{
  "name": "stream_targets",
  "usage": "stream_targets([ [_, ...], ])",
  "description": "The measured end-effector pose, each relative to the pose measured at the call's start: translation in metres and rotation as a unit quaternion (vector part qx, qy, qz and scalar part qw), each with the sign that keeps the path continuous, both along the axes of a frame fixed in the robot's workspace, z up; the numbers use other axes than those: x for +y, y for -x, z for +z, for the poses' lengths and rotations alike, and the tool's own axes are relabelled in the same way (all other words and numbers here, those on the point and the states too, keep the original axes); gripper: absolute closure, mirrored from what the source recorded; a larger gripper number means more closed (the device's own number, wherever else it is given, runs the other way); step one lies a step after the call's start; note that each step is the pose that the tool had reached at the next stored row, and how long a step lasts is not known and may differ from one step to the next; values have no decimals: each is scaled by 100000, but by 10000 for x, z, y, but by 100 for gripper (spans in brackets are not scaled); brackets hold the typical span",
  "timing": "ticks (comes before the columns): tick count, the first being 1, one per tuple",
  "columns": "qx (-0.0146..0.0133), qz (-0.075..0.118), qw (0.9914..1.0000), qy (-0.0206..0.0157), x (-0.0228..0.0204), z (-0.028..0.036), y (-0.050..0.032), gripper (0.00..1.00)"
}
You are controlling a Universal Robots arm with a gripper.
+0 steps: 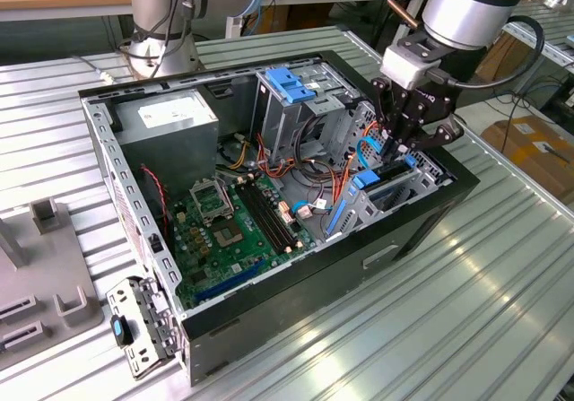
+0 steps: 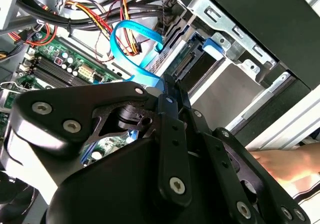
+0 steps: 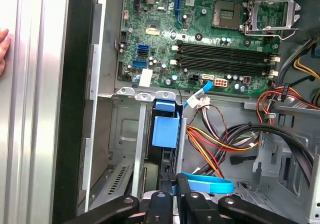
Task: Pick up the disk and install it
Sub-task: 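Insert the first disk wire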
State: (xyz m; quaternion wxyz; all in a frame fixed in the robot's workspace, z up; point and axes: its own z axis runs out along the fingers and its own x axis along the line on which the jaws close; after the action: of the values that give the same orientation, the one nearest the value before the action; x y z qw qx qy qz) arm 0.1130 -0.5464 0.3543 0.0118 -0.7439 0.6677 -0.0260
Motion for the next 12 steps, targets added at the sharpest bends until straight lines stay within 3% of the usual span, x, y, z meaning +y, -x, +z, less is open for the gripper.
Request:
stream_targets([
  [3,-168,213,100000,0,-25,-2,13,84],
  [12,-174,226,100000,-6,-25,-23,15,84],
])
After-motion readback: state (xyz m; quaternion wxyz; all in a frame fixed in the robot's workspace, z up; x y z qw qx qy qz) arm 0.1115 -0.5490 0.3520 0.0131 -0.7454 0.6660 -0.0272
